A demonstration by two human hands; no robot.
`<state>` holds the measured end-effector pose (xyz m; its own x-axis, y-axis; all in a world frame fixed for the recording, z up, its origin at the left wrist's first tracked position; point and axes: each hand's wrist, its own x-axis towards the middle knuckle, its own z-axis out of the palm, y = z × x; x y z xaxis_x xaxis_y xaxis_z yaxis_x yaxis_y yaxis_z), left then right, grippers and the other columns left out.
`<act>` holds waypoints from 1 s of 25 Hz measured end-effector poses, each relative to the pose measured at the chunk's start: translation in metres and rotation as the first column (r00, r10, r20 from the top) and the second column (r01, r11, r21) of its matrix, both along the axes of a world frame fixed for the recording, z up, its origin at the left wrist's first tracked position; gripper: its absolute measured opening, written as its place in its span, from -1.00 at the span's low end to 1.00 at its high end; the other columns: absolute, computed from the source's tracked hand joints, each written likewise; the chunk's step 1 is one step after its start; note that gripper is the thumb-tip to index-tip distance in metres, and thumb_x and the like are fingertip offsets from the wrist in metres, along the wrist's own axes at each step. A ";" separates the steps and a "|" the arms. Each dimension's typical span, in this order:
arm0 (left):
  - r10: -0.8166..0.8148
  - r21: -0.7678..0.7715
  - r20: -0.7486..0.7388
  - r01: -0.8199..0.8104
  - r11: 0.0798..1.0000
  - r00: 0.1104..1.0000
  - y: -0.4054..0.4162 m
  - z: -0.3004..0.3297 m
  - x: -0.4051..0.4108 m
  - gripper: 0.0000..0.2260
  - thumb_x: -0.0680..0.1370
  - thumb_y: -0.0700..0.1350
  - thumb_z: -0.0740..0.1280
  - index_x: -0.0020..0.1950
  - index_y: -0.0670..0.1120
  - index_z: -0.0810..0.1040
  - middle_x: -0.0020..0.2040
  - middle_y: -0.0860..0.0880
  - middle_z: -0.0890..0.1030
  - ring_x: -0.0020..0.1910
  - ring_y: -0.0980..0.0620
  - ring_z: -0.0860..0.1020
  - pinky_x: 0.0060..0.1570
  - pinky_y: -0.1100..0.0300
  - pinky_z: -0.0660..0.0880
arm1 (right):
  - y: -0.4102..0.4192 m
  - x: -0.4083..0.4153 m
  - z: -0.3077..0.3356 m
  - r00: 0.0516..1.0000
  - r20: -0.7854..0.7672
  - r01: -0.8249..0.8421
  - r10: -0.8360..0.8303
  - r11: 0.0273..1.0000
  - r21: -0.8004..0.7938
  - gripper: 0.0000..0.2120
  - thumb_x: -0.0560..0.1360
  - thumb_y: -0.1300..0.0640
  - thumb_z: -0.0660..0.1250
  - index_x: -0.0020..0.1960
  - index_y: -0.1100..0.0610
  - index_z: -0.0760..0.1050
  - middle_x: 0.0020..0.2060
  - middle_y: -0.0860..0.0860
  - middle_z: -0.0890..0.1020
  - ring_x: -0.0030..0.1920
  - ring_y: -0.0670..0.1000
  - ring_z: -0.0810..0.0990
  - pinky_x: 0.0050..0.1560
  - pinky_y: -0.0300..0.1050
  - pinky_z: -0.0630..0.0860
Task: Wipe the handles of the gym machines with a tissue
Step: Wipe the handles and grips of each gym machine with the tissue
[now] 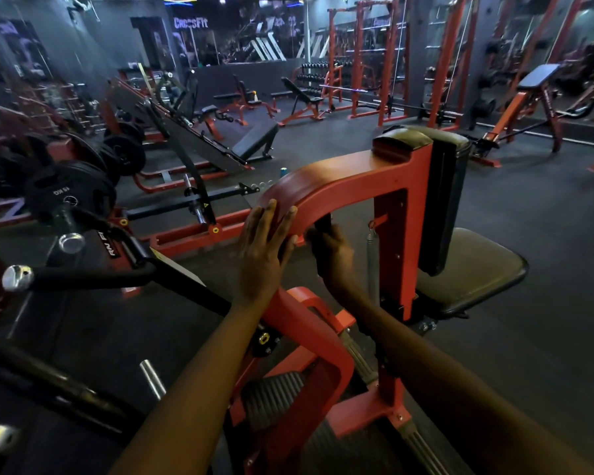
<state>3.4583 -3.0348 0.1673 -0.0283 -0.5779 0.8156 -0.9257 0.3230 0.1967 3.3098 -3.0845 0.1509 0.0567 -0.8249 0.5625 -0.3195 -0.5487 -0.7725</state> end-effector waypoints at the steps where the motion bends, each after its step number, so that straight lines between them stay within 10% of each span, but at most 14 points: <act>1: -0.006 0.003 -0.005 0.006 1.000 1.000 0.002 -0.002 -0.001 -0.53 0.69 0.13 0.01 0.57 0.24 -0.08 0.55 -0.10 0.18 0.52 -0.24 0.17 0.31 -0.30 0.35 | -0.001 -0.005 -0.017 0.982 -0.187 0.011 -0.009 1.000 0.006 -0.84 0.48 0.01 0.27 -0.02 -0.21 0.55 0.08 0.09 0.58 0.08 0.11 0.56 0.16 0.05 0.51; 3: -0.015 0.002 -0.006 0.015 1.000 1.000 0.003 -0.003 -0.002 -0.53 0.69 0.14 0.01 0.57 0.24 -0.08 0.55 -0.11 0.18 0.52 -0.24 0.17 0.32 -0.31 0.34 | -0.001 -0.018 -0.039 0.915 -0.404 -0.037 0.000 0.996 -0.083 -0.77 0.50 0.01 0.23 0.08 -0.27 0.50 0.18 0.09 0.53 0.19 0.14 0.49 0.19 0.20 0.46; 8: -0.006 -0.023 0.007 0.006 1.000 1.000 -0.003 0.005 0.001 -0.53 0.69 0.12 0.02 0.57 0.24 -0.07 0.53 -0.13 0.24 0.50 -0.25 0.21 0.31 -0.27 0.36 | -0.013 -0.025 0.030 0.766 -0.635 -0.230 -0.106 0.876 -0.425 -0.69 0.42 0.36 0.22 0.14 0.38 0.52 0.04 0.20 0.53 -0.07 0.22 0.45 -0.35 -0.05 0.50; 13: -0.024 -0.016 -0.016 0.024 1.000 1.000 0.004 -0.002 -0.002 -0.53 0.69 0.13 0.02 0.57 0.24 -0.07 0.54 -0.12 0.21 0.50 -0.25 0.18 0.27 -0.30 0.40 | -0.010 -0.026 -0.003 0.440 -0.853 -0.469 -0.280 0.739 -0.484 -0.89 0.39 0.29 0.35 -0.30 0.25 0.59 -0.29 0.12 0.62 -0.08 0.11 0.39 -0.43 -0.16 0.49; 17: -0.012 -0.031 0.005 0.012 0.999 1.000 0.001 0.004 0.000 -0.52 0.69 0.12 0.03 0.57 0.23 -0.07 0.54 -0.13 0.22 0.51 -0.20 0.16 0.27 -0.28 0.40 | -0.015 -0.003 0.032 0.260 -0.921 -0.367 -0.291 0.852 -0.373 -0.69 0.35 0.23 0.12 -0.26 0.25 0.64 -0.32 0.12 0.63 -0.07 0.17 0.55 -0.26 -0.10 0.47; 20: -0.005 -0.029 0.010 0.006 1.000 1.000 0.004 0.000 0.001 -0.52 0.69 0.12 0.03 0.57 0.23 -0.07 0.54 -0.12 0.20 0.52 -0.17 0.13 0.25 -0.29 0.42 | -0.011 -0.001 -0.002 0.095 -0.895 -0.457 -0.435 0.780 -0.427 -0.89 0.27 0.15 0.35 -0.36 0.13 0.64 -0.40 -0.02 0.64 -0.04 0.11 0.57 -0.15 -0.10 0.37; 22: -0.006 -0.031 0.023 0.007 0.999 1.000 0.004 0.000 0.002 -0.53 0.69 0.13 0.02 0.57 0.23 -0.08 0.54 -0.11 0.19 0.51 -0.19 0.15 0.25 -0.30 0.42 | -0.016 -0.023 -0.021 0.118 -0.869 -0.574 -0.481 0.681 -0.455 -0.94 0.31 0.13 0.45 -0.33 0.08 0.63 -0.34 -0.04 0.65 -0.06 0.07 0.52 -0.19 -0.15 0.45; 25: -0.014 -0.035 0.024 0.015 0.999 1.000 0.002 0.003 0.001 -0.53 0.69 0.12 0.02 0.56 0.24 -0.08 0.53 -0.13 0.23 0.50 -0.24 0.20 0.28 -0.30 0.39 | -0.036 -0.075 -0.037 0.387 -0.803 -0.616 -0.454 0.520 -0.591 -0.60 0.59 0.26 0.05 -0.14 0.15 0.66 -0.09 0.03 0.68 0.00 0.09 0.46 -0.24 -0.14 0.55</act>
